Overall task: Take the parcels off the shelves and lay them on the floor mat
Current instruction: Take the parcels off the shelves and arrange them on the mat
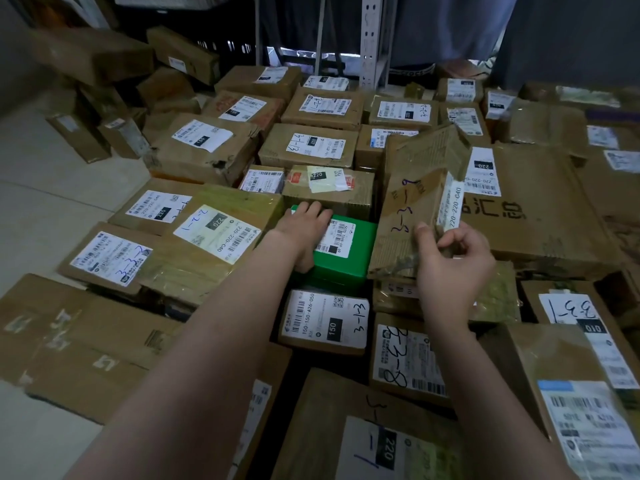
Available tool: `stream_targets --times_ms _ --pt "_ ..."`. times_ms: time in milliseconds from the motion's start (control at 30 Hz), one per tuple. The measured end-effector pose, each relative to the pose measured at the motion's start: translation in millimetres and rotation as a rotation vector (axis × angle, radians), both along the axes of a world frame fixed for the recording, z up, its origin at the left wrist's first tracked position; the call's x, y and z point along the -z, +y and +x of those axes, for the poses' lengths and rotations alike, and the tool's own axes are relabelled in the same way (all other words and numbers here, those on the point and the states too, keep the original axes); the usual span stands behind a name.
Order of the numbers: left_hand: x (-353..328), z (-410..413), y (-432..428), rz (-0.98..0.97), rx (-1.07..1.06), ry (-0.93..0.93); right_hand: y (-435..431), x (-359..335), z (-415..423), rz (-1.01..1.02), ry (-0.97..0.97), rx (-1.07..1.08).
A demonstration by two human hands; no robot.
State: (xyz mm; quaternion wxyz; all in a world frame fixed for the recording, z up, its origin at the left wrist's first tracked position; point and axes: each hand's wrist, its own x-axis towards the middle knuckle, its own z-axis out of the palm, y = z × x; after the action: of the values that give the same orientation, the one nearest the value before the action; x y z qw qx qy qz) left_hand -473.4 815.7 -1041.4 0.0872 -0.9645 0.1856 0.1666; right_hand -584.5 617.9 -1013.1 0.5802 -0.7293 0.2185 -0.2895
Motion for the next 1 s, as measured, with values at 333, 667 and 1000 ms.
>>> stream_targets --times_ms 333,667,1000 --pt "-8 -38 44 -0.221 -0.214 -0.291 25 -9 -11 0.042 -0.049 -0.045" --pt "-38 -74 138 -0.128 -1.003 0.153 61 -12 -24 0.038 -0.053 -0.149" --pt "-49 -86 133 0.157 -0.895 0.22 76 -17 -14 0.046 -0.023 -0.2"
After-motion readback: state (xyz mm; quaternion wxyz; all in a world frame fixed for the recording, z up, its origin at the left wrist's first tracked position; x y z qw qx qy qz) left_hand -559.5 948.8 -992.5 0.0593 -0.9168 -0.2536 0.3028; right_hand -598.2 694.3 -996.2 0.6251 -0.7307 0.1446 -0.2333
